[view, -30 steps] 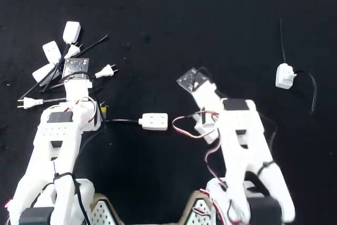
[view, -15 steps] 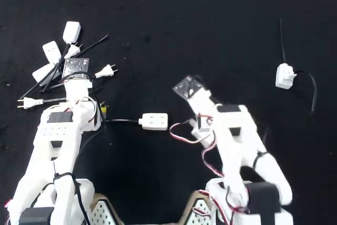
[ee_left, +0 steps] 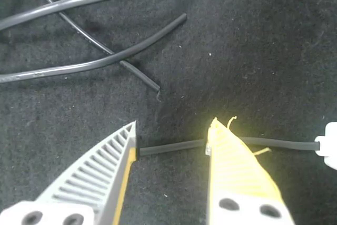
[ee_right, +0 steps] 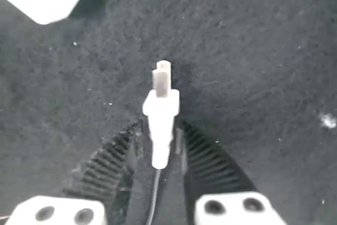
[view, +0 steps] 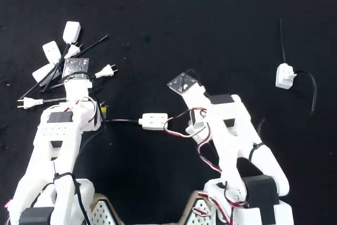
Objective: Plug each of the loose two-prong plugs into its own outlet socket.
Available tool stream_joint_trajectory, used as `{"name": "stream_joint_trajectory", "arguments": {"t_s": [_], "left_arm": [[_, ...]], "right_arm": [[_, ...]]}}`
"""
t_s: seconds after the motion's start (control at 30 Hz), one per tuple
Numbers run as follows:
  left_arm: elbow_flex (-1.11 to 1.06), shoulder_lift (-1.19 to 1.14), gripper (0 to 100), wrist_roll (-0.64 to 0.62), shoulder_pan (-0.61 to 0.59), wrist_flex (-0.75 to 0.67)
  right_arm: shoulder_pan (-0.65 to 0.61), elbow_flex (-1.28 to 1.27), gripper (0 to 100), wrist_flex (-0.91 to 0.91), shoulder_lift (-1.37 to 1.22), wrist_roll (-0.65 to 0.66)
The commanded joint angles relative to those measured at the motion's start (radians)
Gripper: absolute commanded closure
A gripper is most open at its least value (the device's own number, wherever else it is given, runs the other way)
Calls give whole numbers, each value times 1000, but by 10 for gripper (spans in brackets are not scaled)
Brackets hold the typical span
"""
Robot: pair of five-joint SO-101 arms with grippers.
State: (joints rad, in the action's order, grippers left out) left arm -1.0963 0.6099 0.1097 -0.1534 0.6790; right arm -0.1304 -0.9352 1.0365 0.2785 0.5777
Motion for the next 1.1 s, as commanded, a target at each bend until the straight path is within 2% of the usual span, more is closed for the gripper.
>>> {"name": "stream_joint_trajectory", "arguments": {"t_s": [0.0,0.27,0.43,0.67,1.07], "left_arm": [[5,29,780,-3,-10,-6],[7,29,780,-3,-10,-9],[7,29,780,-3,-10,-11],[5,29,780,-3,-10,-9],[5,29,780,-3,-10,-8]], "right_arm": [[-17,59,952,-5,1,-17],[-21,56,959,-9,-4,-17],[-32,51,863,-60,-8,-94],[-41,51,936,-61,-8,-94],[-41,4,934,-64,-8,-58]]}}
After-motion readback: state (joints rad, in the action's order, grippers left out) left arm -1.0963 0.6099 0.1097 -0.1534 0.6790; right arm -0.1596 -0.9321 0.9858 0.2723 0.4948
